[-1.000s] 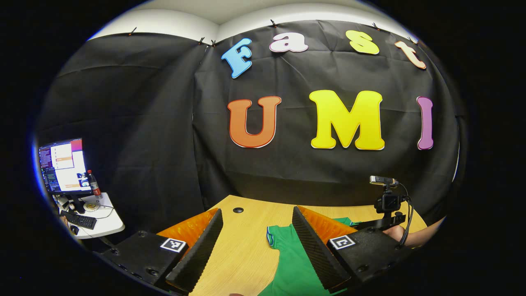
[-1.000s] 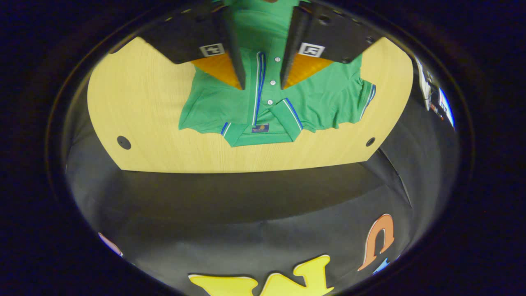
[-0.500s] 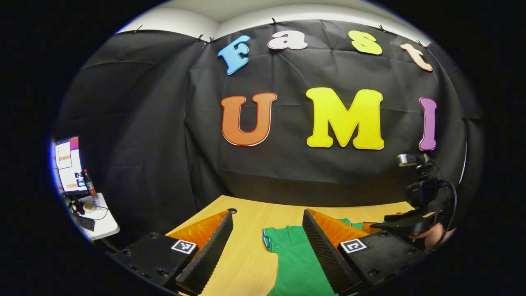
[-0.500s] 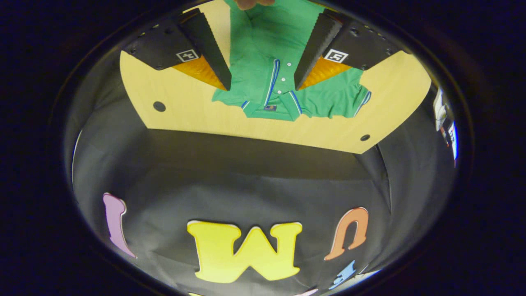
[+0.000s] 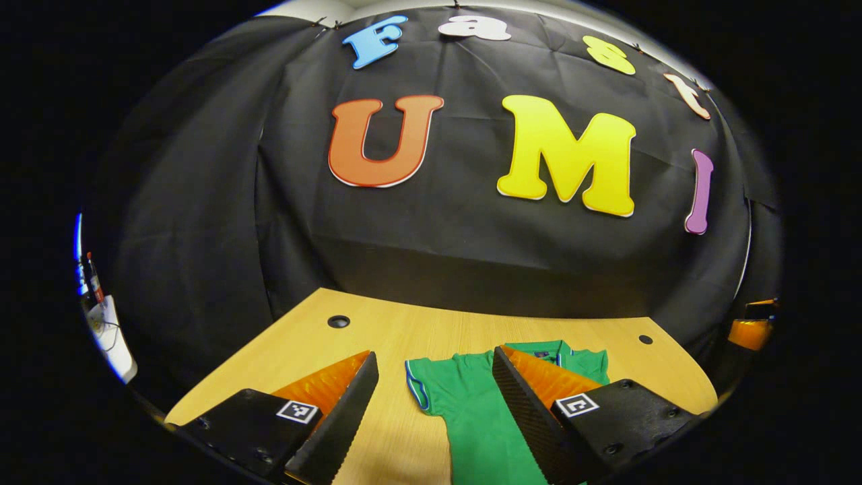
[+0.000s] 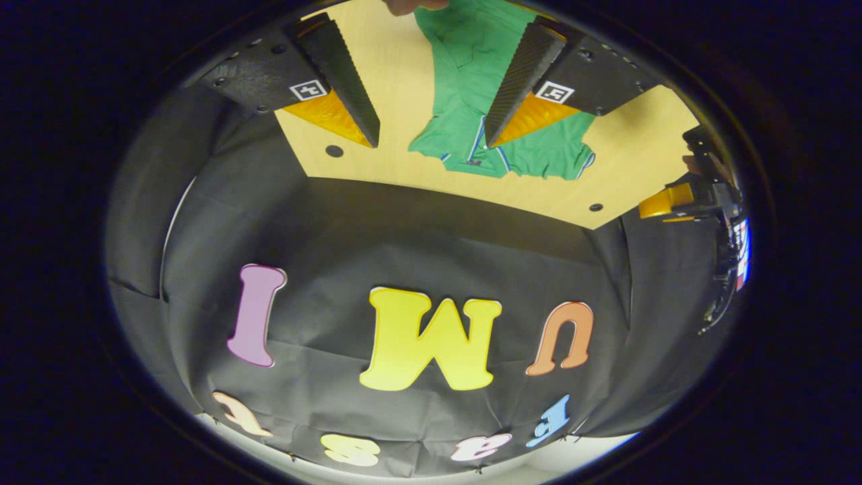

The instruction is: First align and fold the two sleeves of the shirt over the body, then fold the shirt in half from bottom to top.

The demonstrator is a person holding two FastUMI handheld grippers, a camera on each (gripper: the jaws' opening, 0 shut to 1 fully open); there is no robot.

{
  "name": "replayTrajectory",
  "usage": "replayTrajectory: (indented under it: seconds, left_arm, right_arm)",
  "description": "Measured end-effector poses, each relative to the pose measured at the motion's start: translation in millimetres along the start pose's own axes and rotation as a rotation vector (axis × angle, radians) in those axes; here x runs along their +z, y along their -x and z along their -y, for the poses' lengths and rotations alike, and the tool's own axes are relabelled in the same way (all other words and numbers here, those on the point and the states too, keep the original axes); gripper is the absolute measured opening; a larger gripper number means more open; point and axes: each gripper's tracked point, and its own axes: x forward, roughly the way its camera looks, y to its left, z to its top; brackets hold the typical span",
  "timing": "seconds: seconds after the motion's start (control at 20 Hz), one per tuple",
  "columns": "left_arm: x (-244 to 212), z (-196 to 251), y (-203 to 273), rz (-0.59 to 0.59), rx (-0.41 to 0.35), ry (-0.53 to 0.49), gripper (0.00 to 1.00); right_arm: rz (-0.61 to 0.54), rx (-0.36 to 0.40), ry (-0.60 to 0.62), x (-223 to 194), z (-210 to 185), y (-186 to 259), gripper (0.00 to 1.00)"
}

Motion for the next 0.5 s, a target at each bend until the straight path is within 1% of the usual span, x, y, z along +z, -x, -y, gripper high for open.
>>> replayTrajectory:
  seconds: [0.05, 0.15, 0.3, 0.4, 0.5]
  left_arm:
    - [-9.2, -0.8, -10.2, -0.019, -0.011, 0.004, 1.0]
    - [-40.2, -6.9, -42.5, -0.083, -0.031, 0.001, 1.0]
    - [-84.9, -17.3, -80.0, -0.193, -0.04, 0.027, 1.0]
    - [-105.2, -22.9, -98.6, -0.242, -0.037, 0.032, 1.0]
    - [-124.8, -26.7, -116.8, -0.294, -0.034, 0.043, 1.0]
  right_arm:
    - [-0.011, -0.028, -0.02, -1.1, 8.4, 11.0, 0.96]
    - [0.004, -0.093, -0.055, 4.1, 28.6, 32.0, 0.96]
    - [-0.004, -0.137, -0.069, -2.4, 39.4, 54.0, 0.96]
    - [-0.009, -0.165, -0.067, -6.4, 45.0, 63.5, 0.97]
    - [-0.026, -0.181, -0.073, -15.0, 46.5, 74.1, 0.96]
